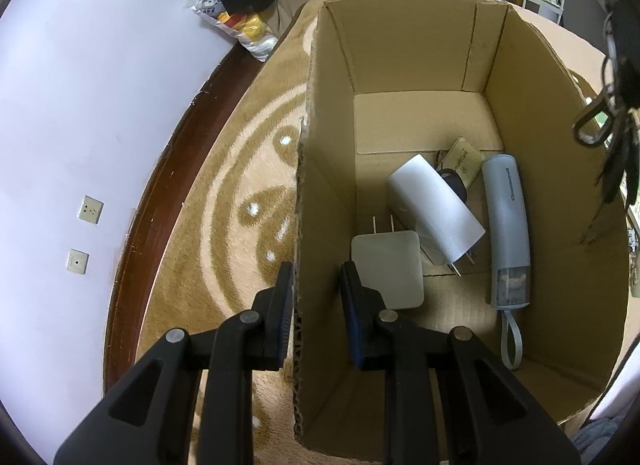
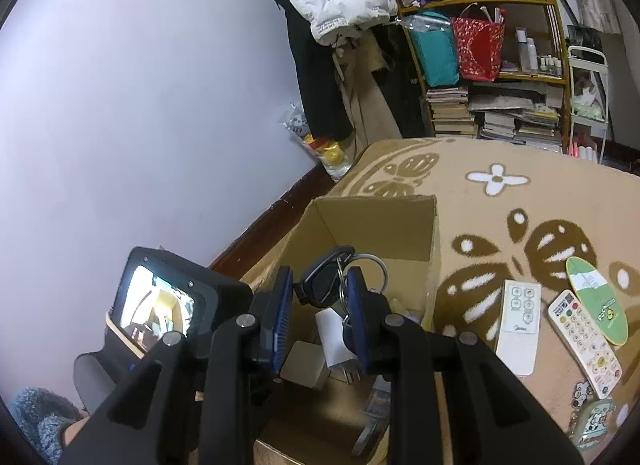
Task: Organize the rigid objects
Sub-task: 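Carry the keys into the box and release them beside the charger, then grasp the white Midea remote with the right tool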
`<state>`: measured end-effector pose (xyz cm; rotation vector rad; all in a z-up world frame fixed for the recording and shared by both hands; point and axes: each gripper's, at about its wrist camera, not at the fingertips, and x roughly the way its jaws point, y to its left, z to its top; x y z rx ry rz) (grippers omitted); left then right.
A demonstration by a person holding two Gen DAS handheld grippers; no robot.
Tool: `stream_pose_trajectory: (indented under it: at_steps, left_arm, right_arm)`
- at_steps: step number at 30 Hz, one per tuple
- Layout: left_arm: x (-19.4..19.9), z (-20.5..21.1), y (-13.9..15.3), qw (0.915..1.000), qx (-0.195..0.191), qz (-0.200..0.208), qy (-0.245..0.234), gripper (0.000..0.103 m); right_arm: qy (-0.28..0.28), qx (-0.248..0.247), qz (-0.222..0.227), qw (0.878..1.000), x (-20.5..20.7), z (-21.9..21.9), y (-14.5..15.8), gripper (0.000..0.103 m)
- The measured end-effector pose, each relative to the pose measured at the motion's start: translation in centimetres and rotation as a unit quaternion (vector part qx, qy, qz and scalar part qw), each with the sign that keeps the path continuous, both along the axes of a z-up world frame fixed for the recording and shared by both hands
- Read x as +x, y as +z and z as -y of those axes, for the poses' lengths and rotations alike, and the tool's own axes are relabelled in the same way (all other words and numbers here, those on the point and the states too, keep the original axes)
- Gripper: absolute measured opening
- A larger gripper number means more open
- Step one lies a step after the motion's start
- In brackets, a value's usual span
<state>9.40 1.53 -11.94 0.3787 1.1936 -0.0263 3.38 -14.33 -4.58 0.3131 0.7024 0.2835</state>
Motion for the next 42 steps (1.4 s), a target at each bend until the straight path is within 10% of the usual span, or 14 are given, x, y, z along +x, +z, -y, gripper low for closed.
stream_pose_trajectory:
  at_steps: [21, 34, 42]
  left_arm:
    - [0.4, -0.9, -0.2, 0.9998, -0.017, -0.006, 0.007, 0.023]
    - [0.4, -0.8, -0.3, 0.9998, -0.018, -0.007, 0.007, 0.023]
    - [0.4, -0.7, -0.2, 0.9998, -0.016, -0.008, 0.006, 0.023]
  right_arm:
    - [-0.03, -0.038, -0.013, 0.999, 0.5, 0.7, -0.5, 0.03]
    - [-0.141, -0.087, -0.035, 0.985, 1.1, 7.0, -1.5, 0.088]
    - [-0.174, -0.068, -0.095, 0.978, 1.8, 9.8, -5.3, 0.093]
